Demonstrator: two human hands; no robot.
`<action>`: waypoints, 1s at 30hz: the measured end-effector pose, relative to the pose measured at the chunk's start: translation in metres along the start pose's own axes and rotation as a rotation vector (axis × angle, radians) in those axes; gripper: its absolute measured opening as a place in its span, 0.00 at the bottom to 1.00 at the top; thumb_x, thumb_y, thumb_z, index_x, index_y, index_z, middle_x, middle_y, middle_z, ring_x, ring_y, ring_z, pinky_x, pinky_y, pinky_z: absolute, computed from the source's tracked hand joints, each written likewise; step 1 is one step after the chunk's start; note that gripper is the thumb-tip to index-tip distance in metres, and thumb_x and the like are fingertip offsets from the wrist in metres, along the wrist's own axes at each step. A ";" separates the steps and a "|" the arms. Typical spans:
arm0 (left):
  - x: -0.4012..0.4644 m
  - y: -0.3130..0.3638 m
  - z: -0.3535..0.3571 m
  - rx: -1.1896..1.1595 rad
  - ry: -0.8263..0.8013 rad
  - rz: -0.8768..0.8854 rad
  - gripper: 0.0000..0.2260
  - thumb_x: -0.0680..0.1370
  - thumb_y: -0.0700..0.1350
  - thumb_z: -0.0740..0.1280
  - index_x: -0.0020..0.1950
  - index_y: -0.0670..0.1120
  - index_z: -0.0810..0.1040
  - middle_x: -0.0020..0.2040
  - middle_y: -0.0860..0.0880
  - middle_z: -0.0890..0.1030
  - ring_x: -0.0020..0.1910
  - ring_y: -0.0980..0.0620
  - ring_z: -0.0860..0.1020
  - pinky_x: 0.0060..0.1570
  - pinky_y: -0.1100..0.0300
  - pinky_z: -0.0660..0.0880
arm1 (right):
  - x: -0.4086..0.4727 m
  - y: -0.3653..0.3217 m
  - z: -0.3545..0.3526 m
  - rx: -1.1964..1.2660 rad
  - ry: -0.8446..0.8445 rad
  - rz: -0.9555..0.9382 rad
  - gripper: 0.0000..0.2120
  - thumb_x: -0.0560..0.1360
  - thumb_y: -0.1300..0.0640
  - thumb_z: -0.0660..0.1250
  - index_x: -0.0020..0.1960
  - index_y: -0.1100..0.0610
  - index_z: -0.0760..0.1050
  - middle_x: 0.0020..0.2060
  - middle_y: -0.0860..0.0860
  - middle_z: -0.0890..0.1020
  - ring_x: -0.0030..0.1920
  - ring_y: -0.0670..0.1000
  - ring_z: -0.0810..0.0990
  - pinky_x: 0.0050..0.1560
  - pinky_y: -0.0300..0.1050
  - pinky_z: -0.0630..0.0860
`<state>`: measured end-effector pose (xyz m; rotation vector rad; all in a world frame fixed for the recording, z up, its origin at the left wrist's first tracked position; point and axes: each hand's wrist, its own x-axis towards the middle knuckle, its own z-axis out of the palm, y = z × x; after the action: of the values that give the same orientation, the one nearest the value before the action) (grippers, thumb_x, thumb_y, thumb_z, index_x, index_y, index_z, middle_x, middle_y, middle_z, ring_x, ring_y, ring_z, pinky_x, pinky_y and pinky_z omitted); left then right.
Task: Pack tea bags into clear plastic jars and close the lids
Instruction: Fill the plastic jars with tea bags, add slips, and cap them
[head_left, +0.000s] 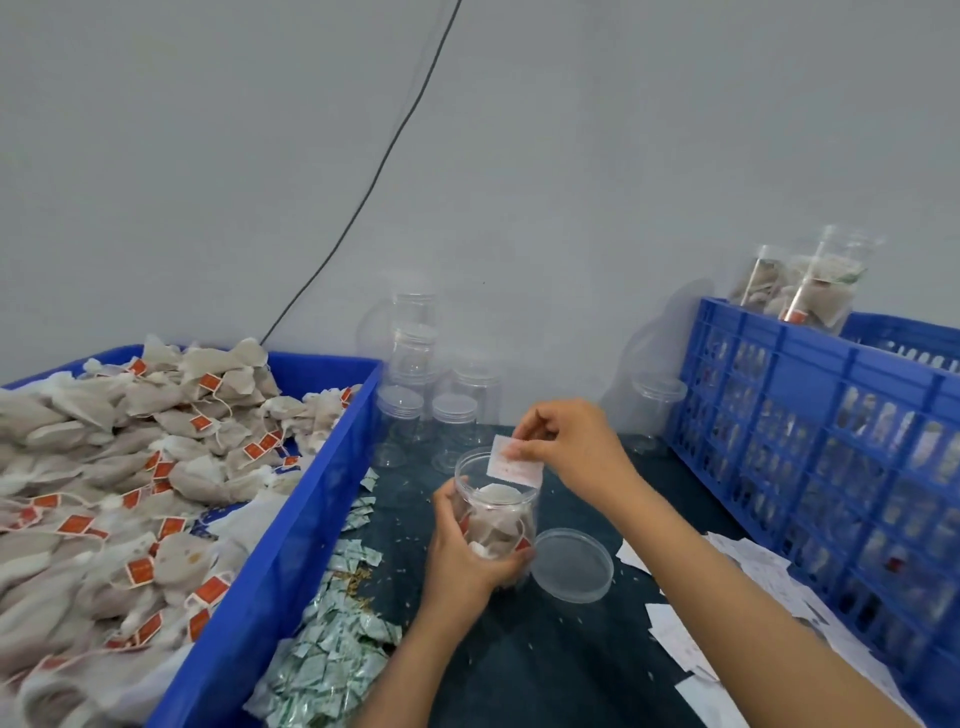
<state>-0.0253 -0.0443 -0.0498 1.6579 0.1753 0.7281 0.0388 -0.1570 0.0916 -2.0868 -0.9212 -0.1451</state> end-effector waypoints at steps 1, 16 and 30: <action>0.000 0.000 0.000 -0.007 -0.002 0.002 0.38 0.59 0.40 0.83 0.60 0.58 0.65 0.58 0.58 0.76 0.52 0.68 0.77 0.46 0.74 0.73 | 0.007 -0.003 0.002 -0.071 -0.062 -0.005 0.11 0.66 0.59 0.78 0.34 0.49 0.76 0.35 0.48 0.83 0.40 0.50 0.82 0.44 0.47 0.78; -0.003 0.002 0.001 -0.008 0.010 0.054 0.39 0.58 0.44 0.82 0.60 0.62 0.64 0.57 0.58 0.78 0.53 0.60 0.79 0.50 0.64 0.77 | 0.020 -0.006 0.012 -0.572 -0.404 -0.311 0.10 0.77 0.50 0.67 0.47 0.54 0.84 0.44 0.47 0.84 0.46 0.49 0.78 0.48 0.45 0.72; -0.007 0.001 0.001 -0.004 0.006 0.058 0.40 0.60 0.43 0.82 0.63 0.62 0.63 0.61 0.57 0.75 0.58 0.58 0.76 0.50 0.71 0.73 | -0.066 0.115 0.015 -0.226 -0.468 0.189 0.52 0.67 0.40 0.74 0.77 0.42 0.42 0.69 0.47 0.58 0.71 0.48 0.56 0.73 0.46 0.57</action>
<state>-0.0306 -0.0483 -0.0516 1.6627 0.1301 0.7763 0.0640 -0.2274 -0.0191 -2.4605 -1.0048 0.3695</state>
